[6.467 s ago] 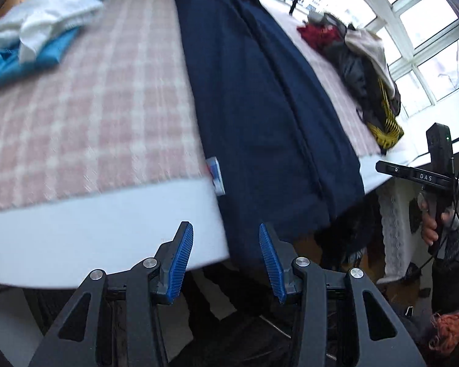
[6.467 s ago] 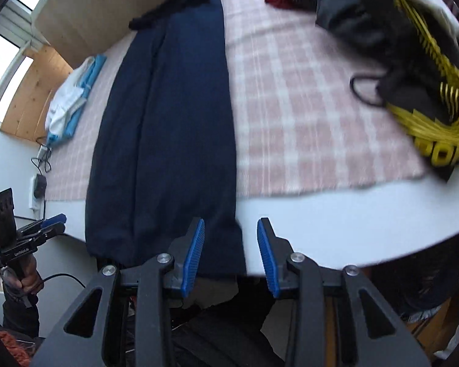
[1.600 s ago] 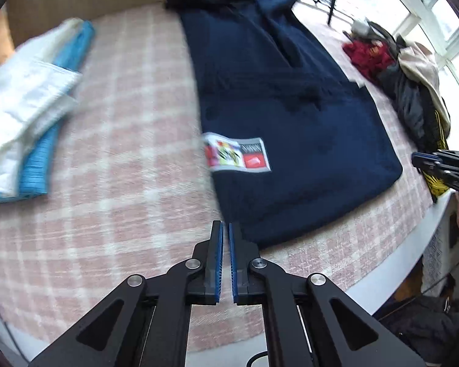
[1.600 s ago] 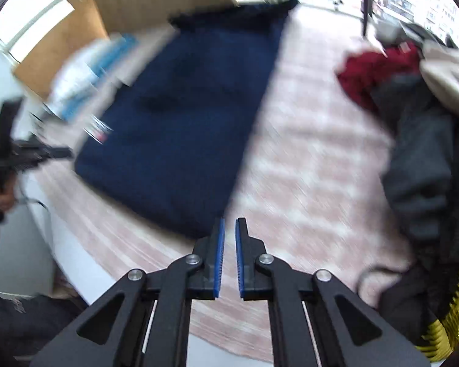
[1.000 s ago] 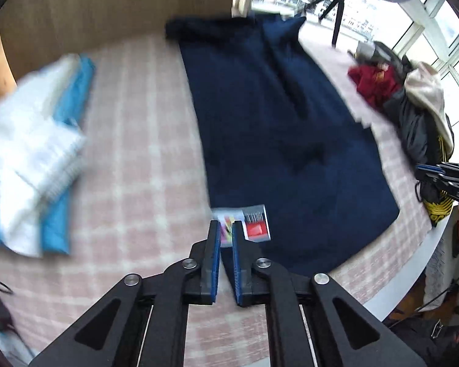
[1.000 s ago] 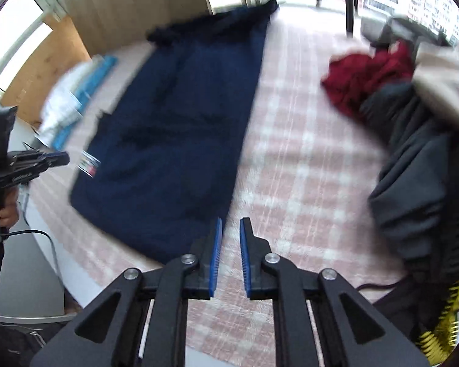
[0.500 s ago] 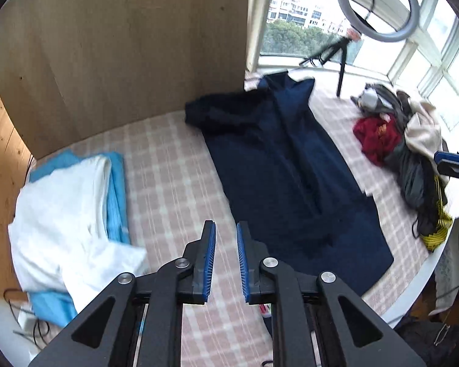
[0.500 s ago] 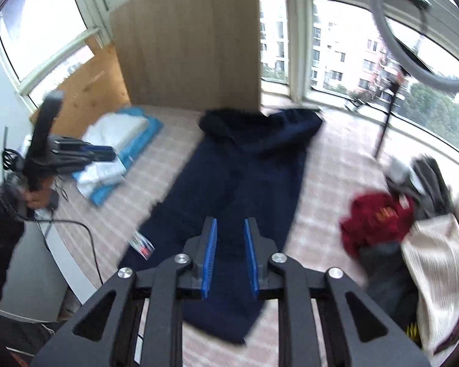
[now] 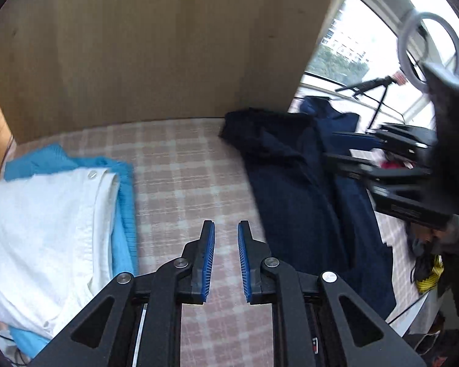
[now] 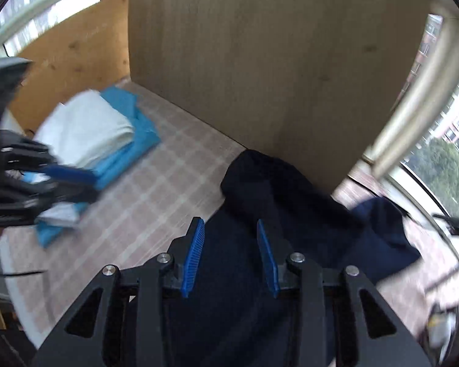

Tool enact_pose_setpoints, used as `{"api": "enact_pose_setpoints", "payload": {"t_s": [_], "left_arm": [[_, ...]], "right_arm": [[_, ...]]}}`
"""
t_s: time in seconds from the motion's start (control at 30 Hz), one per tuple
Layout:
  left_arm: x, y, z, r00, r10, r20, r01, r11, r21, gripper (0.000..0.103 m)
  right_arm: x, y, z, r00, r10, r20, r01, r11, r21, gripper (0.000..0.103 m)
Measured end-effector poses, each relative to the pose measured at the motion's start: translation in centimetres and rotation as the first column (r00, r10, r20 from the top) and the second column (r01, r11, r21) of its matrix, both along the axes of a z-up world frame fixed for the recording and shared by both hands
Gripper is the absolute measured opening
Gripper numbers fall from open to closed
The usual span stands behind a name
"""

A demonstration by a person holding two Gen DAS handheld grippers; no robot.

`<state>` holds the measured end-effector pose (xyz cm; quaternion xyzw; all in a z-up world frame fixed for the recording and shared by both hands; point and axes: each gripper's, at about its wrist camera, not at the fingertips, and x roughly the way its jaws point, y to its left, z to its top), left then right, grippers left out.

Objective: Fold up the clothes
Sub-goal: 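Carry the folded edge with both grippers toward the collar by the board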

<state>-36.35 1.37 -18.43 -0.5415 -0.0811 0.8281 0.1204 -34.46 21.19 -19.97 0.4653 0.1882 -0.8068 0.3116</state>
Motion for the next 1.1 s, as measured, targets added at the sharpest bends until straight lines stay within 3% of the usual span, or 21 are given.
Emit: {"api": "enact_pose_setpoints", "payload": {"t_s": [0.2, 0.3, 0.4, 0.47, 0.6, 0.8, 0.97, 1.03, 1.1], "left_arm": [[-3.0, -0.8, -3.1, 0.998, 0.024, 0.053, -0.024, 1.0, -0.007, 0.015], [-4.9, -0.4, -4.3, 0.997, 0.018, 0.073, -0.019, 1.0, 0.001, 0.015], [-6.7, 0.8, -4.8, 0.997, -0.018, 0.075, 0.018, 1.0, 0.003, 0.016], [-8.1, 1.8, -5.1, 0.996, -0.047, 0.072, 0.047, 0.999, 0.003, 0.019], [-11.1, 3.9, -5.8, 0.993, -0.094, 0.07, 0.094, 0.996, -0.001, 0.021], [-15.1, 6.7, -7.8, 0.986, -0.136, 0.092, 0.142, 0.988, -0.057, 0.021], [-16.5, 7.1, -8.2, 0.987, -0.139, 0.087, 0.141, 0.99, -0.02, 0.022], [-16.6, 7.3, -8.3, 0.986, -0.144, 0.083, 0.147, 0.989, -0.032, 0.023], [-16.6, 7.7, -8.3, 0.986, -0.149, 0.076, 0.154, 0.986, -0.061, 0.025]], "right_arm": [[-3.8, -3.0, -6.0, 0.997, 0.076, 0.029, -0.078, 0.992, 0.099, 0.036], [-4.4, -2.5, -6.6, 0.997, 0.08, 0.023, -0.082, 0.994, 0.076, 0.034], [-6.2, 0.6, -5.6, 0.995, -0.028, 0.093, 0.034, 0.997, -0.07, 0.009], [-7.7, 3.2, -4.9, 0.982, -0.116, 0.152, 0.14, 0.977, -0.16, 0.009], [-9.5, 7.5, -4.5, 0.948, -0.244, 0.203, 0.288, 0.931, -0.227, 0.01], [-9.9, 8.1, -5.3, 0.945, -0.257, 0.201, 0.295, 0.938, -0.184, 0.01], [-8.5, 11.4, -3.5, 0.938, -0.287, 0.196, 0.327, 0.919, -0.222, 0.012], [-7.1, 14.2, -2.1, 0.934, -0.318, 0.165, 0.351, 0.904, -0.245, 0.026], [-5.8, 17.3, -1.5, 0.919, -0.374, 0.125, 0.394, 0.889, -0.233, 0.029]]}}
